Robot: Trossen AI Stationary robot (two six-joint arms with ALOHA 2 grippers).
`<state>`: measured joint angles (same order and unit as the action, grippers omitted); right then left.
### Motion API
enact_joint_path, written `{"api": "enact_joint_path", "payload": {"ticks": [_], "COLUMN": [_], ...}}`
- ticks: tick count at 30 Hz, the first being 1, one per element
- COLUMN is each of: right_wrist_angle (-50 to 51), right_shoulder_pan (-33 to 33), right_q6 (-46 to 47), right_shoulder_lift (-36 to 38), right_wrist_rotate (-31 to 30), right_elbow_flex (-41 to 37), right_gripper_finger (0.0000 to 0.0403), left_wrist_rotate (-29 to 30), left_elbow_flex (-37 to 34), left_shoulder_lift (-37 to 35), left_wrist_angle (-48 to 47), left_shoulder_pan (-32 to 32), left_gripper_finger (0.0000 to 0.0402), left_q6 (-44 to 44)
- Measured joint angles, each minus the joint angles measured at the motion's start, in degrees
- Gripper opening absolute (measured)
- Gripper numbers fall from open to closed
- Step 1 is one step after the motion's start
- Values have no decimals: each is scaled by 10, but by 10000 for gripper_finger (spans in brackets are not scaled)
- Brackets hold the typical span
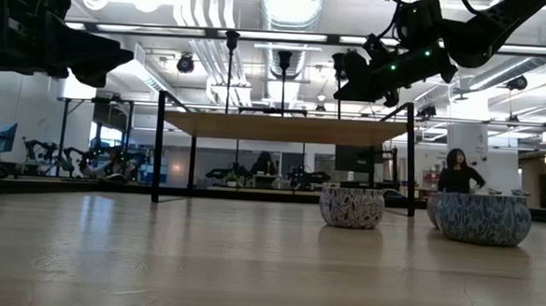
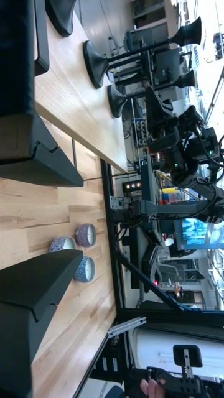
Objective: Pick & Place candle stick holders
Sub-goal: Align the black candle holder with the other candle holder on the shelf
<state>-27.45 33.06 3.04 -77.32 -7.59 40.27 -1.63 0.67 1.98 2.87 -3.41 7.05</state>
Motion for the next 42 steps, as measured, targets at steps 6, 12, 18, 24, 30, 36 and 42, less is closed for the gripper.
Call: {"api": "enact_joint_path", "payload": {"ticks": [6, 12, 18, 24, 30, 36, 42], "right_wrist_angle": [1, 5, 7, 7, 7, 80, 147], "right_shoulder_pan": [0, 0, 0, 0, 0, 0, 0], "right_q6": [0, 9, 11, 7, -5, -21, -4], "right_shoulder_lift": [0, 0, 0, 0, 13, 60, 116], "right_wrist_rotate": [1, 1, 1, 1, -29, -49, -48], "right_elbow_flex": [0, 0, -1, -1, -1, -1, -2], "right_gripper_finger": [8, 18, 49, 80, 114, 152, 183], "left_wrist_rotate": [0, 0, 0, 0, 0, 0, 0], "left_elbow_flex": [0, 0, 0, 0, 0, 0, 0], "left_shoulder_lift": [0, 0, 0, 0, 0, 0, 0], "left_wrist_angle": [0, 0, 0, 0, 0, 0, 0], "left_shoulder_pan": [0, 0, 0, 0, 0, 0, 0], "left_gripper_finger": [181, 181, 181, 181, 181, 181, 181], "left_q6": [0, 0, 0, 0, 0, 0, 0]}}
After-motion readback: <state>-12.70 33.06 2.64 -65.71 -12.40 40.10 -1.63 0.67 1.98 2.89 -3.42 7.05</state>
